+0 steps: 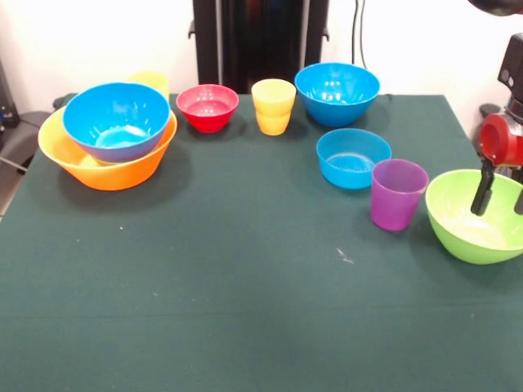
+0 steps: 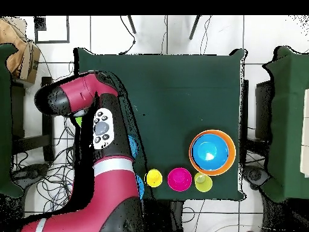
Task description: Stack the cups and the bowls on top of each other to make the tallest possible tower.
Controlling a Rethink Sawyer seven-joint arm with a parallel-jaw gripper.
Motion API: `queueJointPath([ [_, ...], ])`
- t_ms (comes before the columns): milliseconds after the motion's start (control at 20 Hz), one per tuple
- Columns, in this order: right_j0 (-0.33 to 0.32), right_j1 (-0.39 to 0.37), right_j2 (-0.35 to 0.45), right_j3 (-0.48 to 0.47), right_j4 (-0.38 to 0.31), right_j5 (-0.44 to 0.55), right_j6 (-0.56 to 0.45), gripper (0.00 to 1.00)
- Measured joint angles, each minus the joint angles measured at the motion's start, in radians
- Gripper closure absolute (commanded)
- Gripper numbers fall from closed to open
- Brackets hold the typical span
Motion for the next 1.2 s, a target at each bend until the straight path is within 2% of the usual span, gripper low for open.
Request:
queueJointPath([
  [900,-0.001,0.010,-0.057,0.007,0.000,-0.039,0.000,0.00],
  [1200,0.004,0.034,-0.087,0.007,0.000,-0.052,0.000,0.00],
])
